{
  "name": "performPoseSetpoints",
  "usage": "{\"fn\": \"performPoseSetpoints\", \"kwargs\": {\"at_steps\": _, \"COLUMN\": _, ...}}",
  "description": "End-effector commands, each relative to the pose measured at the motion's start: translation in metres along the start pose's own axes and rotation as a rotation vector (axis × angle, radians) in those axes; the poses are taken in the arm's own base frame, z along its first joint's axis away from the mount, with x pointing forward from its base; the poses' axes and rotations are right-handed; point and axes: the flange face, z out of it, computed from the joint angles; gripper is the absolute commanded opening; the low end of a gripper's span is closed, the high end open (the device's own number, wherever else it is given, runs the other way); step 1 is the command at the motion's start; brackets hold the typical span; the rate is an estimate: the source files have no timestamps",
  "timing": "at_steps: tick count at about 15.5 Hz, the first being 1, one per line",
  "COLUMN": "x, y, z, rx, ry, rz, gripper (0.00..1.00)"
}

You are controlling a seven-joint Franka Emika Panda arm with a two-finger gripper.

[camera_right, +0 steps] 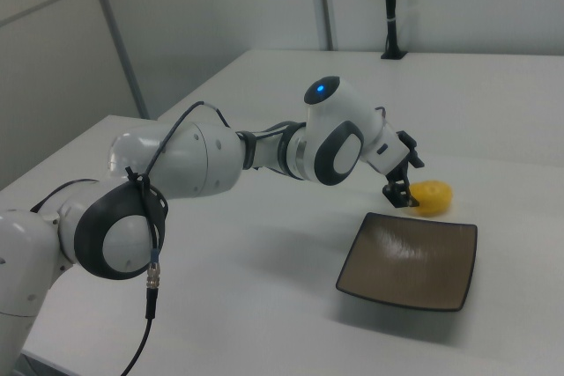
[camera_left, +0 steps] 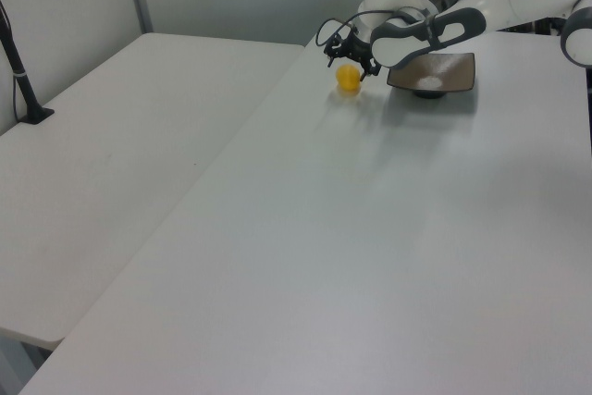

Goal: Put potatoes on a ceramic plate
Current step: 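Lower the gripper down around the yellow potato, then close the gripper on the yellow potato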

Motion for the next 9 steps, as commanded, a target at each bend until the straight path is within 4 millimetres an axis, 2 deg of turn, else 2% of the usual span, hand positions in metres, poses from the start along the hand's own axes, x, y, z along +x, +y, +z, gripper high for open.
{"fn": "performPoseSetpoints", "kwargs": {"at_steps": 1, "x": 0.0004, "y": 0.0002, "z": 0.0103, "rx": 0.07, "ry": 0.033, "rz": 0.019, "gripper": 1.0}}
{"fn": "performPoseSetpoints", "kwargs": {"at_steps": 4, "x": -0.0009, "y": 0.0022, "z": 0.0146, "rx": 0.086, "ry": 0.041, "rz": 0.015, "gripper": 0.99}}
{"fn": "performPoseSetpoints", "kwargs": {"at_steps": 5, "x": 0.0004, "y": 0.0031, "z": 0.015, "rx": 0.085, "ry": 0.044, "rz": 0.015, "gripper": 0.93}}
{"fn": "performPoseSetpoints", "kwargs": {"at_steps": 7, "x": 0.0007, "y": 0.0037, "z": 0.0158, "rx": 0.085, "ry": 0.046, "rz": 0.012, "gripper": 0.91}}
{"fn": "performPoseSetpoints", "kwargs": {"at_steps": 9, "x": 0.0008, "y": 0.0034, "z": 0.0155, "rx": 0.088, "ry": 0.047, "rz": 0.01, "gripper": 0.78}}
